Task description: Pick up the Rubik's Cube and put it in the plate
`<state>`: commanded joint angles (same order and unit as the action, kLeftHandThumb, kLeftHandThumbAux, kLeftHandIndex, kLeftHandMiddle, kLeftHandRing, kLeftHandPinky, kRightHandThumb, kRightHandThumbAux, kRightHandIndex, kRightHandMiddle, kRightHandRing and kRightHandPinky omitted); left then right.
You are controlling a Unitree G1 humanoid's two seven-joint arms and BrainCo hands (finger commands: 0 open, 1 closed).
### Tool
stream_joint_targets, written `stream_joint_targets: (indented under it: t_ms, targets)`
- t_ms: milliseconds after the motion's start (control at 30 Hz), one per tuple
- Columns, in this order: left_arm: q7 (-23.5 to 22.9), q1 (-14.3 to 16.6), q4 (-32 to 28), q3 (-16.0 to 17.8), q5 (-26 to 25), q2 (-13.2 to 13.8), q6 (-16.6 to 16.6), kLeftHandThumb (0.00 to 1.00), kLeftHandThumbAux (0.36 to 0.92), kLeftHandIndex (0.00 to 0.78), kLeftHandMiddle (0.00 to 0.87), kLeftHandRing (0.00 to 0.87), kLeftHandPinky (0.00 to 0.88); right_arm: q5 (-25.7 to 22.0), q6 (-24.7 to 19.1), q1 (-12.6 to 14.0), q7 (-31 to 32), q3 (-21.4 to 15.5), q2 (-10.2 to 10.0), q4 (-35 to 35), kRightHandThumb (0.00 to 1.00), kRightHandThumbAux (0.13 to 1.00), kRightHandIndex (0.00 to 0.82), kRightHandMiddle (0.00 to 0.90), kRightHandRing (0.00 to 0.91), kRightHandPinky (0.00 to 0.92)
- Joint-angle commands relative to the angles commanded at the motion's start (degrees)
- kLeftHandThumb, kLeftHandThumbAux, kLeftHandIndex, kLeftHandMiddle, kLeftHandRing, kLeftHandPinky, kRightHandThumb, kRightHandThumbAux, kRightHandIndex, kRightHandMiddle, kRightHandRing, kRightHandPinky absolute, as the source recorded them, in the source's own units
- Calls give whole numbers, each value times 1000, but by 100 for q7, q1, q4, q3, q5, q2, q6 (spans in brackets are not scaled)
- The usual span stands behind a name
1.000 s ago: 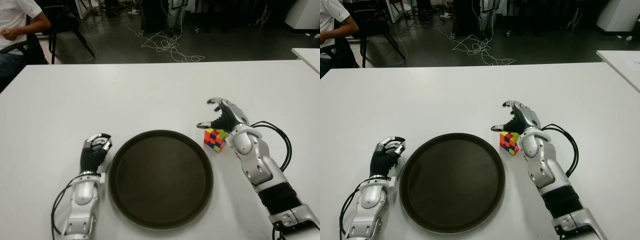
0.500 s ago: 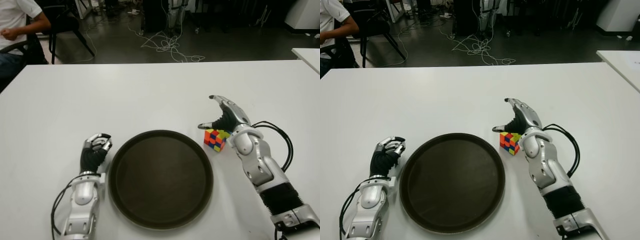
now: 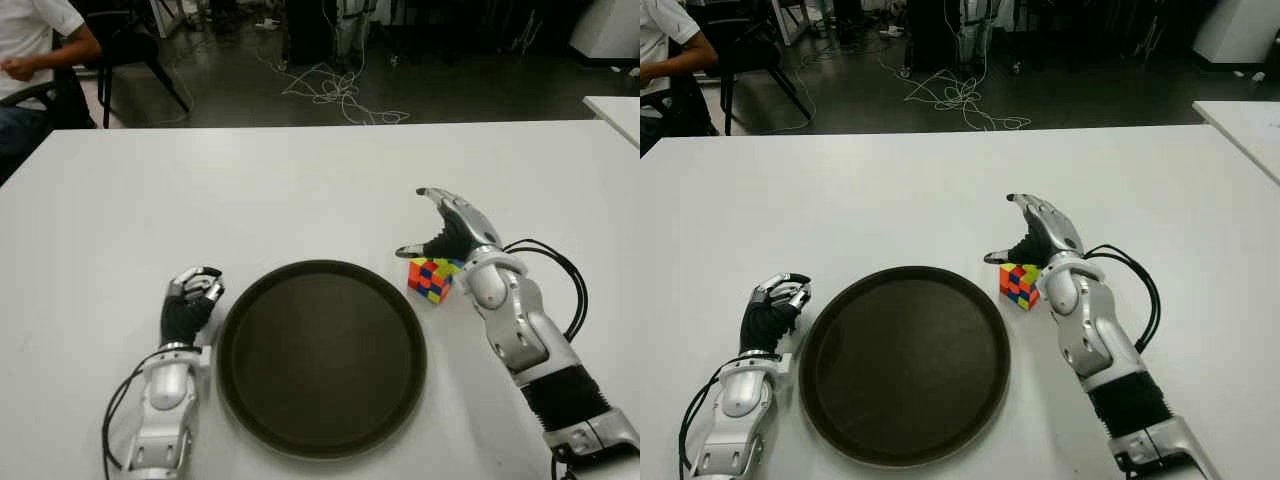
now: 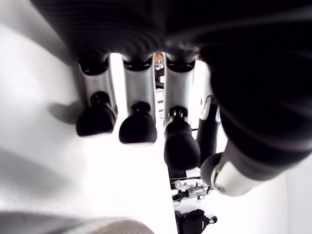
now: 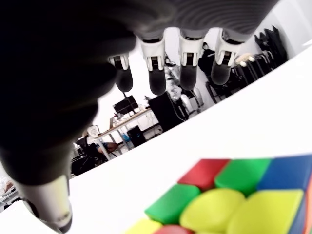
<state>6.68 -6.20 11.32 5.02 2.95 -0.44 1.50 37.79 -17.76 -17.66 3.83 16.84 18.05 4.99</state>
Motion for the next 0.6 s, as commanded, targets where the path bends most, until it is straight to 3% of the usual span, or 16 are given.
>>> stream_joint_targets:
  t_ms: [333, 600]
  targets:
    - [-102, -8, -14, -13, -55, 28, 1, 710, 706, 443, 808, 824, 803, 233, -104, 154, 328, 132, 173, -400, 0, 727, 62, 45, 61, 37]
    - [-100, -34, -64, -18, -70, 27, -34, 711, 705, 443, 810, 826, 806, 633, -643, 279, 1038, 358, 336, -991, 0, 760, 57, 42, 42, 21]
